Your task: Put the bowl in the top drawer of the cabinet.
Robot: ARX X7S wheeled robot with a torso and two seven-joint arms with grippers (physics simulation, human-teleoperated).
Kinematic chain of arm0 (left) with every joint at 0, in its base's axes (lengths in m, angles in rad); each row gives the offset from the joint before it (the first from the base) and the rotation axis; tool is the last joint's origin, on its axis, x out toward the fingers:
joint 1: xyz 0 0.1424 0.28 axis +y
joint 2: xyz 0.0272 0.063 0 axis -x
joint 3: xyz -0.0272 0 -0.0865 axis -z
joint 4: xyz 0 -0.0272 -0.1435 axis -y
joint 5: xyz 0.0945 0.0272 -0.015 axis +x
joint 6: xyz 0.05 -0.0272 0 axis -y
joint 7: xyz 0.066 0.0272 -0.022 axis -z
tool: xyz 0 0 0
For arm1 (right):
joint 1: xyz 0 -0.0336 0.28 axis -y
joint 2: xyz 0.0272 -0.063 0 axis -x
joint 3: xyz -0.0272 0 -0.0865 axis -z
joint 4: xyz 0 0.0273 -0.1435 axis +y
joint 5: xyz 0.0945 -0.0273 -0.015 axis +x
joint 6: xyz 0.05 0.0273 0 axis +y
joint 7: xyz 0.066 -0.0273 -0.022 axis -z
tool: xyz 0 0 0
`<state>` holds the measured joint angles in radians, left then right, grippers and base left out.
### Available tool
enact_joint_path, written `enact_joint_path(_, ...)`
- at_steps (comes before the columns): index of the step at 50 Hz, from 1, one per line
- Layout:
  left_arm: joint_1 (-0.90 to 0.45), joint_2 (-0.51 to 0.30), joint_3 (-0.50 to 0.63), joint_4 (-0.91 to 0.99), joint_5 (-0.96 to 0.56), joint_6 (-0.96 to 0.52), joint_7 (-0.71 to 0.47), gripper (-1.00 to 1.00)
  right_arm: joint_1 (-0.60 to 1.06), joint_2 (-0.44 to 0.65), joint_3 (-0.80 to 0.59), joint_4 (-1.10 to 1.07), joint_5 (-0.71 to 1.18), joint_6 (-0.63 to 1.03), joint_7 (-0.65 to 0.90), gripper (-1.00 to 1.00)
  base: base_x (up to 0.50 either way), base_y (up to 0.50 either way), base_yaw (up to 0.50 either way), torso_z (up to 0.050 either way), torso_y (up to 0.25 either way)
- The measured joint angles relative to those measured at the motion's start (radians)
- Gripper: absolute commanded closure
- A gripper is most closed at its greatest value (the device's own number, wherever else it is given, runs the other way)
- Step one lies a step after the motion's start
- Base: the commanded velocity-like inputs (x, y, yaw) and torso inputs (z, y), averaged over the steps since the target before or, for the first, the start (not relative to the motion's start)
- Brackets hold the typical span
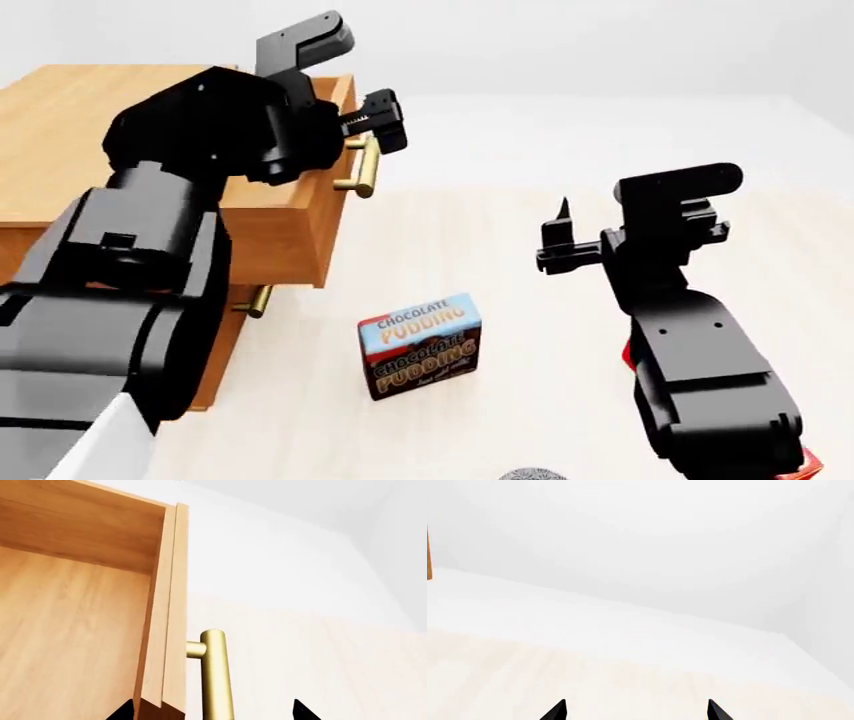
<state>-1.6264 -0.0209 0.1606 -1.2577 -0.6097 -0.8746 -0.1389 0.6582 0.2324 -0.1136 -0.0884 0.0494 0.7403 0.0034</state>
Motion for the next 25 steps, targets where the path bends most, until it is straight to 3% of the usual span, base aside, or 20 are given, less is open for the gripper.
enact_joint_path(25,-0.017,-0.015,0.857,0.050,-0.807,0.178,-0.137,-1.00,-0.028,0.020,0.017,0.030,0.019,-0.018,0.001,-1.00,-0.01,0.00,0.00,0.000,0.000)
